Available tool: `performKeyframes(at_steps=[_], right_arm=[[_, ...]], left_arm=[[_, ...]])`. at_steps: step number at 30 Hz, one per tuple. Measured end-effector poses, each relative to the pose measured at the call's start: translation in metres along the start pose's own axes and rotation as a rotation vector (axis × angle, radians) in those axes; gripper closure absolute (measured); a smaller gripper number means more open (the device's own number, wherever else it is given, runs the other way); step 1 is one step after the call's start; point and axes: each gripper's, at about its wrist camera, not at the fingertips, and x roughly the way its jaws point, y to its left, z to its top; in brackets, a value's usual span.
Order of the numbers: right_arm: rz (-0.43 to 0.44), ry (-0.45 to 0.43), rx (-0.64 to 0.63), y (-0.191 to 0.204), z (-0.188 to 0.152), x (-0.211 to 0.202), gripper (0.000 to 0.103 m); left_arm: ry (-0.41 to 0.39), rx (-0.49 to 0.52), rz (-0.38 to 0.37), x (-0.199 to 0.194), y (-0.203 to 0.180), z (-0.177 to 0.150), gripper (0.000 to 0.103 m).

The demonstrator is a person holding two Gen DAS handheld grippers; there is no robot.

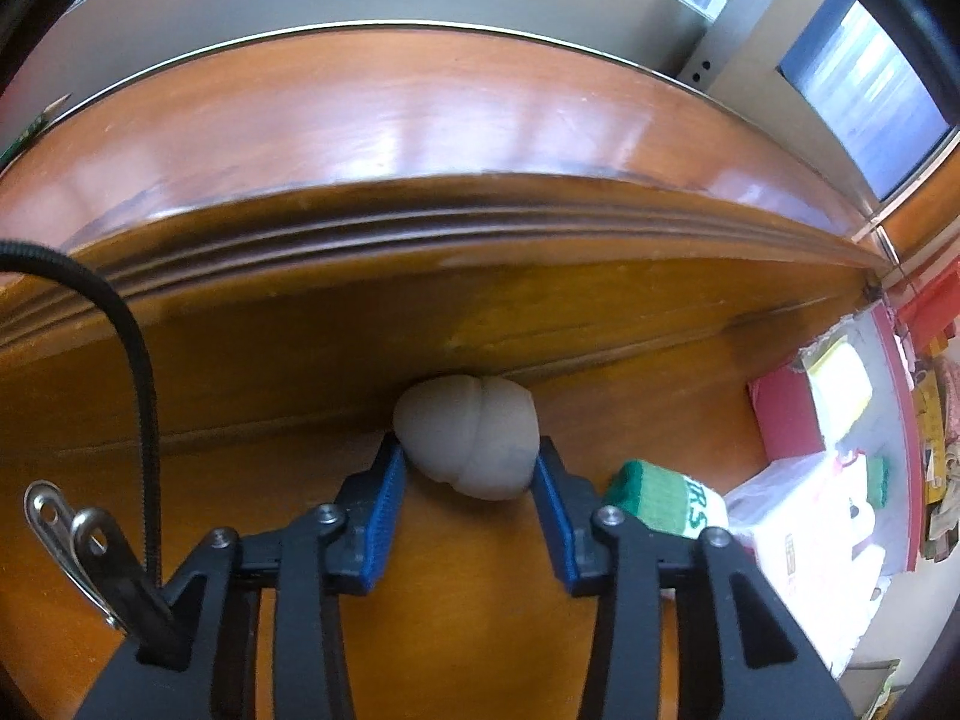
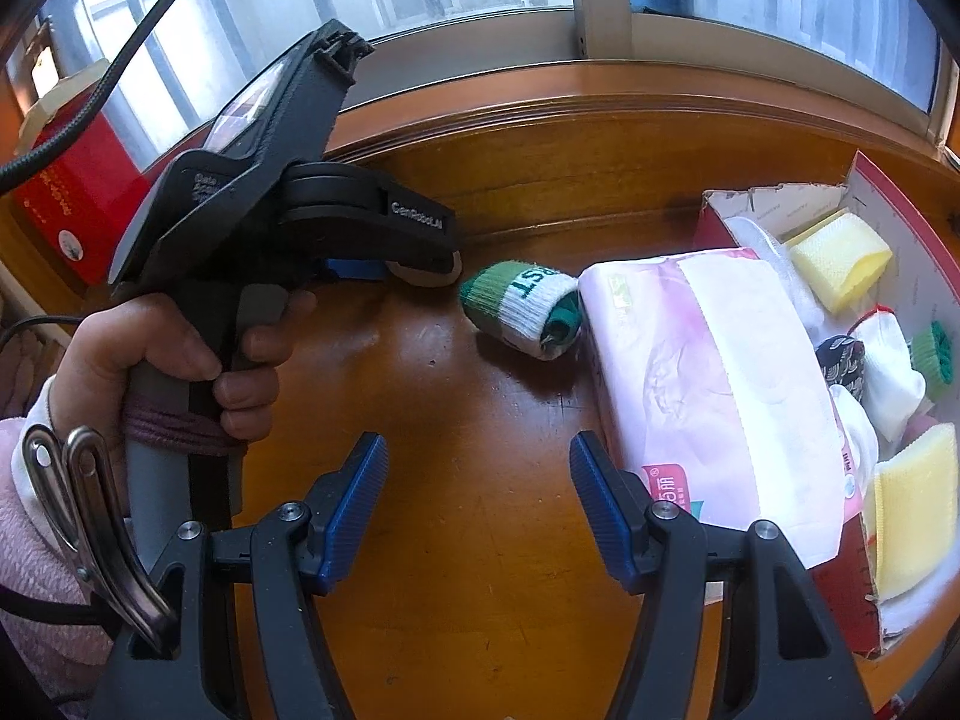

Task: Organize soft objects
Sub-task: 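Move the left gripper to the beige egg sponge while the right gripper approaches the green wristband, then close the left gripper on the beige egg sponge while the right gripper grasps the 'FIRST' wristband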

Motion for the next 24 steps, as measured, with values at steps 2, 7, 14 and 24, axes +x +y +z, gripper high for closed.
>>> performKeyframes(at_steps=[2,7,14,24], right_arm=[[0.0,-0.001,0.002,0.0,0.0,0.0,0.038],[-0.002,-0.006,-0.001,0.004,0.002,0.005,0.038],[-0.007,-0.019,-0.001,0.016,0.007,0.015,0.038],[-0.098,-0.073,0.108,0.024,0.026,0.042,0.036]], left_arm=[[-0.002,-0.002,0.0,-0.003,0.004,-0.005,0.061],[-0.01,-0.017,0.008,-0.015,0.019,-0.019,0.061],[-0.047,-0.047,0.033,-0.037,0.049,-0.036,0.061],[-0.075,-0.116,0.059,-0.057,0.093,-0.055,0.061]])
